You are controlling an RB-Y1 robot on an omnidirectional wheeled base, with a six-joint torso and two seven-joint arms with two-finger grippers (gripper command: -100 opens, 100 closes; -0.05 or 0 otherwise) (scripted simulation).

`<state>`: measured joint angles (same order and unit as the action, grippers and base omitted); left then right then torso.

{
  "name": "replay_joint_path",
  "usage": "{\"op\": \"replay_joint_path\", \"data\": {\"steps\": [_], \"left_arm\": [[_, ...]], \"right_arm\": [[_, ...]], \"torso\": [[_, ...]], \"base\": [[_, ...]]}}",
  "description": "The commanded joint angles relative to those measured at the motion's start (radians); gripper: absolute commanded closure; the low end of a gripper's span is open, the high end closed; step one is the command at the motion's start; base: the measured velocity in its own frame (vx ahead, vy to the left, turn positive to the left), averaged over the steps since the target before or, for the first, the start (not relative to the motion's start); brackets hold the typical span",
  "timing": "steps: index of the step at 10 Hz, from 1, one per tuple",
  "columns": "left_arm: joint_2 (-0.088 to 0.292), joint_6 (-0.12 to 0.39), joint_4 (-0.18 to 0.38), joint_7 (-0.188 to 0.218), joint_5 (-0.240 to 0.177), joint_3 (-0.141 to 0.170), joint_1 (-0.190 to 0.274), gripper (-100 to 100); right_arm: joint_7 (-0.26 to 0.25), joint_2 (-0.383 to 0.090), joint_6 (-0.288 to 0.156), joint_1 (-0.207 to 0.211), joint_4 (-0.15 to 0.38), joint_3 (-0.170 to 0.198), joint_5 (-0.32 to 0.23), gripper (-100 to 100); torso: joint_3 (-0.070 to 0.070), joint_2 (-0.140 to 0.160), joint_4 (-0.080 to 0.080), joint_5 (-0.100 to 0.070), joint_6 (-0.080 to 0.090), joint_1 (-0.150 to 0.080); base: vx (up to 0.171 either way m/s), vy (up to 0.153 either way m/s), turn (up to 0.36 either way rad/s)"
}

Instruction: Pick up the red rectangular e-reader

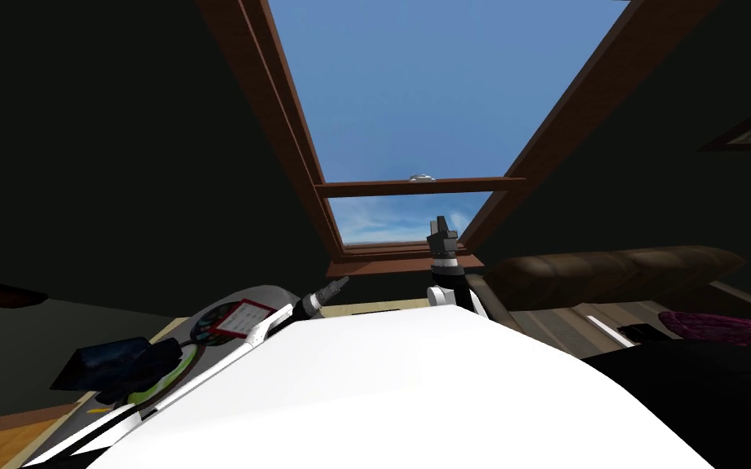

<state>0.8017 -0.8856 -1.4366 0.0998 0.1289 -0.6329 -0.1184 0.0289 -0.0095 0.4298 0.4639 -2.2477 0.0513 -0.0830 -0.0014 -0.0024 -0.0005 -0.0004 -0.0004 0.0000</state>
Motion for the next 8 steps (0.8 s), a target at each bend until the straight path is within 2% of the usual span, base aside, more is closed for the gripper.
{"op": "replay_joint_path", "data": {"steps": [1, 2, 3, 4, 6, 7, 8], "left_arm": [[0.029, -0.02, 0.043, -0.006, 0.01, -0.022, 0.01, -100], [0.066, -0.053, 0.082, -0.014, 0.029, -0.065, 0.035, -100], [0.074, -0.053, 0.103, -0.014, 0.029, -0.065, 0.035, -100], [0.111, -0.086, 0.143, -0.022, 0.049, -0.107, 0.061, -100], [0.117, -0.086, 0.161, -0.022, 0.049, -0.107, 0.061, -100], [0.159, -0.12, 0.2, -0.03, 0.069, -0.15, 0.086, -100], [0.185, -0.154, 0.245, -0.039, 0.09, -0.181, 0.112, -100]], "right_arm": [[0.0, 0.0, 0.0, 0.0, 0.0, 0.0, 0.0, 0], [0.0, 0.0, 0.0, 0.0, 0.0, 0.0, 0.0, 0], [0.0, 0.0, 0.0, 0.0, 0.0, 0.0, 0.0, 0], [0.0, 0.0, 0.0, 0.0, 0.0, 0.0, 0.0, 0], [0.0, 0.0, 0.0, 0.0, 0.0, 0.0, 0.0, 0], [0.0, 0.0, 0.0, 0.0, 0.0, 0.0, 0.0, 0], [0.0, 0.0, 0.0, 0.0, 0.0, 0.0, 0.0, 0]], "torso": [[0.0, 0.0, 0.0, 0.0, 0.0, 0.0], [0.0, 0.0, 0.0, 0.0, 0.0, 0.0], [0.0, 0.0, 0.0, 0.0, 0.0, 0.0], [0.0, 0.001, 0.0, 0.0, 0.0, 0.001], [0.0, 0.001, 0.0, 0.0, 0.0, 0.001], [0.001, 0.002, 0.0, 0.0, 0.0, 0.0], [0.001, 0.001, 0.0, 0.0, 0.0, 0.001]], "base": [[0.038, 0.004, -0.032], [0.042, 0.003, -0.067], [0.036, 0.01, -0.033], [0.039, 0.016, -0.059], [0.025, 0.009, -0.013], [0.027, 0.011, -0.05], [0.05, 0.028, -0.102]]}}
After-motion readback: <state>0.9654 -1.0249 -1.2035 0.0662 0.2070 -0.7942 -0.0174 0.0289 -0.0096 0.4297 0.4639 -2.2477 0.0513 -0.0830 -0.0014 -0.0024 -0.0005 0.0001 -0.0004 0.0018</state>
